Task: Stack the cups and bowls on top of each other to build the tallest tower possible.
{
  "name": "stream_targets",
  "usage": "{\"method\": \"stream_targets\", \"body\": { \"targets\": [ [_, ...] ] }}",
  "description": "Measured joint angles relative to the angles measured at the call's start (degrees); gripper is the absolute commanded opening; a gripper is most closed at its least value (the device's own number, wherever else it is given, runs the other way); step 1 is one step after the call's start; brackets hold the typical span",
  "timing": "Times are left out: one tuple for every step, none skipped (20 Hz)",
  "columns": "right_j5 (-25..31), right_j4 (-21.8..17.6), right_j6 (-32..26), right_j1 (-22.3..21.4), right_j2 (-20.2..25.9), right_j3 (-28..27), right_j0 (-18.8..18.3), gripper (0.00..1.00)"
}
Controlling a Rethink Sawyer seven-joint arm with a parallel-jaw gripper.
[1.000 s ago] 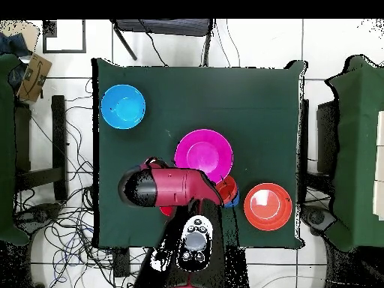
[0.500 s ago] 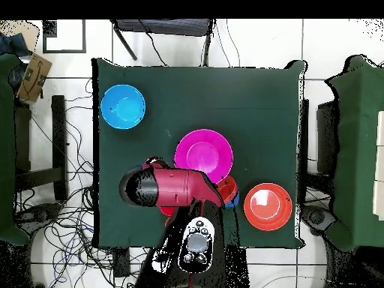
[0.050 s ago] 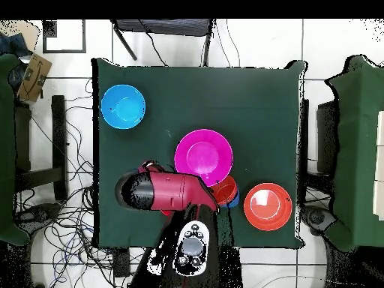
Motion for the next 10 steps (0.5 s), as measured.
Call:
{"method": "stream_targets", "body": {
  "targets": [
    [0.0, 0.1, 0.0, 0.0, 0.0, 0.2, 0.1, 1.0],
    [0.0, 0.2, 0.0, 0.0, 0.0, 0.5, 0.2, 1.0],
    [0.0, 0.2, 0.0, 0.0, 0.0, 0.8, 0.4, 1.0],
    [0.0, 0.2, 0.0, 0.0, 0.0, 1.1, 0.6, 1.0],
    [0.0, 0.2, 0.0, 0.0, 0.0, 1.5, 0.8, 1.0],
    [0.0, 0.2, 0.0, 0.0, 0.0, 1.8, 1.0, 1.0],
    [0.0, 0.2, 0.0, 0.0, -0.1, 2.0, 1.1, 1.0],
    [0.0, 0.2, 0.0, 0.0, -0.1, 2.2, 1.3, 1.0],
    [0.0, 0.2, 0.0, 0.0, -0.2, 2.4, 1.6, 1.0],
    [0.0, 0.2, 0.0, 0.0, -0.2, 2.7, 1.8, 1.0]
  ]
}}
